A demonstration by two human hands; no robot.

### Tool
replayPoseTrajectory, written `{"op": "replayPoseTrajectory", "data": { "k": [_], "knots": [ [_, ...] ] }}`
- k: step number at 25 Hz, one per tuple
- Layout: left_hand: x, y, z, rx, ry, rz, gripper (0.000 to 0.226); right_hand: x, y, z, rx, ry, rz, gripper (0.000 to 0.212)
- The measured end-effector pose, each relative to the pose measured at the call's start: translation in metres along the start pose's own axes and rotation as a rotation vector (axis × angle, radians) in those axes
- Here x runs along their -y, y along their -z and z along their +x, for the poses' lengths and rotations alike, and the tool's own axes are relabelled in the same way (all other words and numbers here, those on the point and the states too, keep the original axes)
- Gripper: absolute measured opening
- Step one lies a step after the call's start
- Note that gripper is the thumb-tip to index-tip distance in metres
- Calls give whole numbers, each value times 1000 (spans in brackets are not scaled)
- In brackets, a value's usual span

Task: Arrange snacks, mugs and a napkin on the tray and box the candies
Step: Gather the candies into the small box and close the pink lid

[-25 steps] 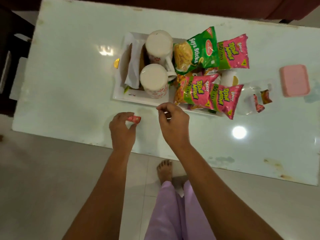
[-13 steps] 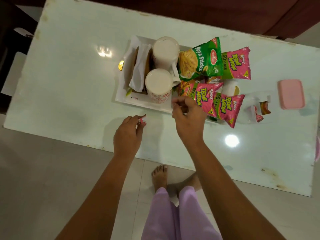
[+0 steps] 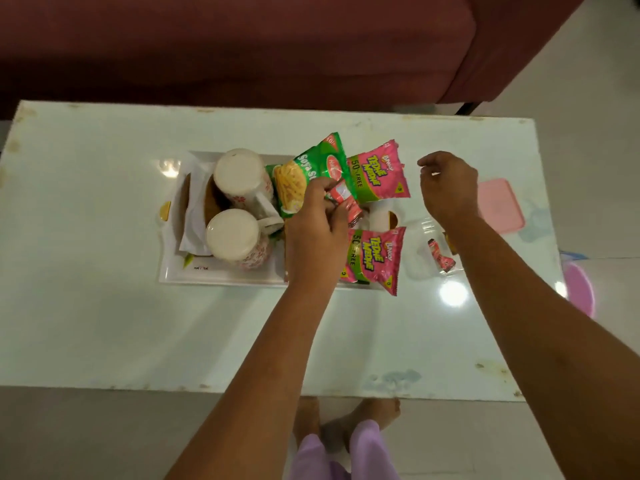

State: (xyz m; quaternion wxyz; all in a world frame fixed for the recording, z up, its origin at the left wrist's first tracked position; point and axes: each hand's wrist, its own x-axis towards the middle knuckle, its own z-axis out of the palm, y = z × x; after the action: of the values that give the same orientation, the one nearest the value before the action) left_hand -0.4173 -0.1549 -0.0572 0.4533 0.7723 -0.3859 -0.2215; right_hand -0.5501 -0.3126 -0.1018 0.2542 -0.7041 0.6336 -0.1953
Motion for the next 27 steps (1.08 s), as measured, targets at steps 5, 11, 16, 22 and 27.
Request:
{"op": "replayPoseTrajectory", "data": {
  "k": [5,11,16,22,27],
  "knots": [
    [-21,-44,12,75,-10,-11,28,-29,-23,37,286,96,-281,48],
    [-26,-76,18,81,-24,16,12,-36,-45,68,526,253,-371,64],
    [-23,-92,21,57,17,8,14,-32,-55,75,494,376,-391,50],
    [-21,-101,22,57,89,24,13,-30,-52,74,448,391,-398,32],
    [-21,-107,18,92,101,27,16,-37,-31,68,318,169,-274,27]
  ]
}}
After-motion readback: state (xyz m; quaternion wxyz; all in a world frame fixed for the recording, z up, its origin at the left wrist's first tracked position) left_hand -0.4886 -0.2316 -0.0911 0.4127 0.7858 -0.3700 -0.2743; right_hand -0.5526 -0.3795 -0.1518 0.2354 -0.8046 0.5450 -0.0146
